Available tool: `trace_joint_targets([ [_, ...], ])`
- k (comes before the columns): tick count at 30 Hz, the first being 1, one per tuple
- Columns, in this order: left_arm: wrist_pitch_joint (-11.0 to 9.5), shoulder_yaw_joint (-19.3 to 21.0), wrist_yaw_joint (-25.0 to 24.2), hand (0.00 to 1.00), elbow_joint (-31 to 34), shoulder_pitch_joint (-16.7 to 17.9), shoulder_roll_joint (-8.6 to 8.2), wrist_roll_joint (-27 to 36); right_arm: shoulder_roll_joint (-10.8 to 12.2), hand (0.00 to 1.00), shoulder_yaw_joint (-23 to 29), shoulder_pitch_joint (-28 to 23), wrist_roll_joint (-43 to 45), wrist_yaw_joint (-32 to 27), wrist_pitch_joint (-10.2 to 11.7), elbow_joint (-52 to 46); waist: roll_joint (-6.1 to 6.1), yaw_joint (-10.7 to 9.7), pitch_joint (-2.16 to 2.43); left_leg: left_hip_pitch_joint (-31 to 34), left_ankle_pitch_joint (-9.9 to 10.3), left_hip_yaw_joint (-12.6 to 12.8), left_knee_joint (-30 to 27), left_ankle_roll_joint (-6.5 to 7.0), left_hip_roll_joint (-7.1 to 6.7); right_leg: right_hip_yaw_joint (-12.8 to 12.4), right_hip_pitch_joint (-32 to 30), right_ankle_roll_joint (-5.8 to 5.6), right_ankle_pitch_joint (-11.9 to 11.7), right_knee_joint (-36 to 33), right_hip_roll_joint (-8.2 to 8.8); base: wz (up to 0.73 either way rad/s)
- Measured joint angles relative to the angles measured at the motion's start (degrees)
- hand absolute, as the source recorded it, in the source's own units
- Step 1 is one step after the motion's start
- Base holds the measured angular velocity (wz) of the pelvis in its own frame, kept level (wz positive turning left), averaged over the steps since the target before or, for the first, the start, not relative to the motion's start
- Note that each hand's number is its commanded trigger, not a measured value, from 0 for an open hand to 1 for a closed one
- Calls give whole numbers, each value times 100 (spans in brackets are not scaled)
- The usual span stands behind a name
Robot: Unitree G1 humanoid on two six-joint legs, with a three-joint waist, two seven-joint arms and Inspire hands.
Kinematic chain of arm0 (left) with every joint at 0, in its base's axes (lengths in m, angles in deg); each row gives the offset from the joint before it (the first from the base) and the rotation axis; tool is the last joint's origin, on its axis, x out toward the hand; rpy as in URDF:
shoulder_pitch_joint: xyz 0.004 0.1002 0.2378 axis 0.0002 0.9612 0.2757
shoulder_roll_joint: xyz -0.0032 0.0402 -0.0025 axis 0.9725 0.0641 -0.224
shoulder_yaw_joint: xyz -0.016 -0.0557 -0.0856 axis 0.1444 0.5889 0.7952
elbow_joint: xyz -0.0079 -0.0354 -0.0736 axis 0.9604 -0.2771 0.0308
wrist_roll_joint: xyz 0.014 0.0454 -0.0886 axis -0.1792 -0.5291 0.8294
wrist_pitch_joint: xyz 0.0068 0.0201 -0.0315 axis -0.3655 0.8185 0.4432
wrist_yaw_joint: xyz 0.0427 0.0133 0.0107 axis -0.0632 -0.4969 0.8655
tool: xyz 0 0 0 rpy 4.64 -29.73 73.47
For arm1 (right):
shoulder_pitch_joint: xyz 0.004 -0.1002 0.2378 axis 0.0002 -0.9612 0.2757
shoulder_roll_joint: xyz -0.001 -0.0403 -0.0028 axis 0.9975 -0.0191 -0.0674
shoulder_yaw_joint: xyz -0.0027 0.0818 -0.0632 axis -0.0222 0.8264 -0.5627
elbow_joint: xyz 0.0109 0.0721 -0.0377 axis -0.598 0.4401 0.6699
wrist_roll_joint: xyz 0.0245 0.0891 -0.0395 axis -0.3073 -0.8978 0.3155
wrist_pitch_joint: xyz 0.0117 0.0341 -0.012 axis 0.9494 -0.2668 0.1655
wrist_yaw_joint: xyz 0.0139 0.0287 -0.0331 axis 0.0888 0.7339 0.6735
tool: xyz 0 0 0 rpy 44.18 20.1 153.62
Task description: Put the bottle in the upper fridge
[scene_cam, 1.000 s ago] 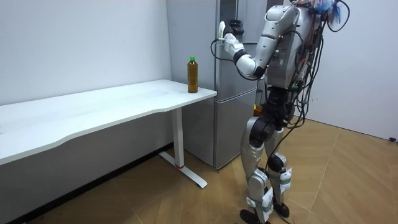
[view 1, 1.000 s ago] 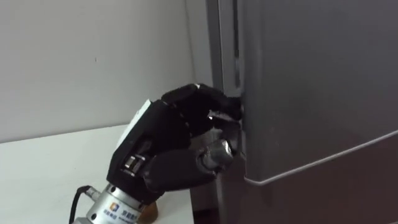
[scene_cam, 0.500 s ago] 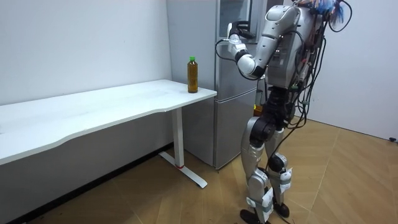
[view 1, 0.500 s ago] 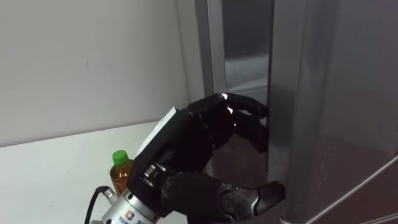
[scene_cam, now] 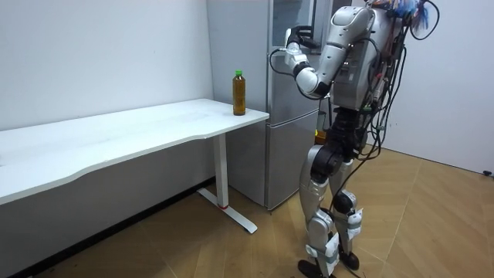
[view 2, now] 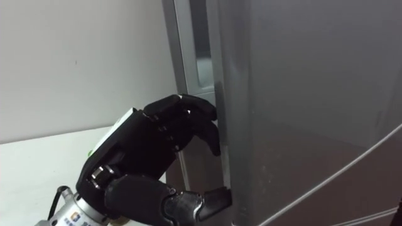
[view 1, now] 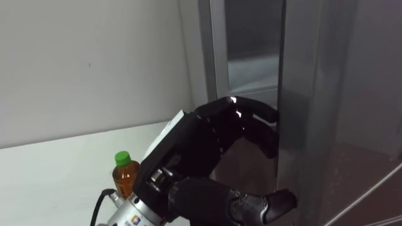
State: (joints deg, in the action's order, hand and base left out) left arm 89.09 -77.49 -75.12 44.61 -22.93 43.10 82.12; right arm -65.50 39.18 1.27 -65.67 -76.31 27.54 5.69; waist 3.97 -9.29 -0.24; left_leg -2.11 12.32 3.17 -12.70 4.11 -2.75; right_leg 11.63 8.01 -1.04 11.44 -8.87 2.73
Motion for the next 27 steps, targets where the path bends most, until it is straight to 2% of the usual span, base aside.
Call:
trace_joint_targets([
  [6,-9,-160,-4,0,5,-10,-37,13,-33,0,-87,-6,-34,-2,2,6,21,-4,29,-8,0,22,3,0,2,-9,8,2,-3,-1,2,-1],
  [14,-3,-365,-193,0,5,-13,-108,107,-61,0,-93,-19,-144,116,-8,6,28,-28,33,-115,2,171,35,2,36,-105,-18,9,-16,-17,-1,-9],
  [18,11,-405,-344,0,5,-18,-132,85,-68,0,-133,-35,-352,163,-11,6,27,-22,33,-167,2,377,97,0,85,-368,-80,19,-32,3,-48,-27],
  [21,37,-446,-401,0,5,-21,-140,88,-69,0,-132,-53,-471,193,-11,7,26,-38,32,-175,2,469,102,-2,109,-450,-135,29,-50,16,-73,-21],
  [27,29,-534,-459,0,7,-128,-127,151,-79,0,-116,-58,-755,320,-5,3,18,-214,25,-166,1,597,175,-3,122,-635,-233,25,-54,12,-90,-12],
])
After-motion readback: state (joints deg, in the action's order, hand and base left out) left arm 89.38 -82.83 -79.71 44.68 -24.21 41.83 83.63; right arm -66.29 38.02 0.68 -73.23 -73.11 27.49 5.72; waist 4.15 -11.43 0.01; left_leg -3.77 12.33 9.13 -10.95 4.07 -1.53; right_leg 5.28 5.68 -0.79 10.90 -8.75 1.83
